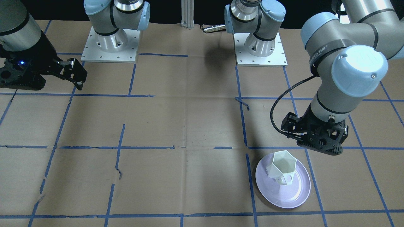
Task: Flip cup and place on plate
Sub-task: 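Open the left gripper and raise it off the mug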
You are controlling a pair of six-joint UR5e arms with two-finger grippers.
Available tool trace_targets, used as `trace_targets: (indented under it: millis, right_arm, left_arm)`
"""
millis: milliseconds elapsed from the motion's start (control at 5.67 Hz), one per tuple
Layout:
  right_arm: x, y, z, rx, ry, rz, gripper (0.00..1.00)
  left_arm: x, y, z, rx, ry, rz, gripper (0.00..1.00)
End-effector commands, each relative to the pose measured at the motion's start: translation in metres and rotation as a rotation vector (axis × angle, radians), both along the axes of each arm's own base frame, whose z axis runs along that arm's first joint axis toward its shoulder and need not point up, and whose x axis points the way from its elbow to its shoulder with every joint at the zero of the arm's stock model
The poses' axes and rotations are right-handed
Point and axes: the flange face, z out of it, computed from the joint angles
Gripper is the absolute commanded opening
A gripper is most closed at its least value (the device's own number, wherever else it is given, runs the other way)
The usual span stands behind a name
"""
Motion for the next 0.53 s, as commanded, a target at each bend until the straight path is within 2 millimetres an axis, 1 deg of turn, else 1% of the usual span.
trace_targets:
  millis: [0, 176, 353]
  right_arm:
    - [0.000, 0.000, 0.000, -0.001, 0.000, 0.000, 1.00]
    - [0.000, 0.000, 0.000, 0.001, 0.000, 0.000, 1.00]
    - [0.000, 0.000, 0.000, 0.001, 0.000, 0.000, 1.00]
  left_arm:
    - [-0.064, 0.039, 0.042, -0.039, 0.064, 0.161, 1.00]
    - [-0.092, 0.055, 0.055, -0.045, 0.150, 0.240, 1.00]
    - [-0.096, 0.081, 0.070, 0.010, 0.145, 0.241, 1.00]
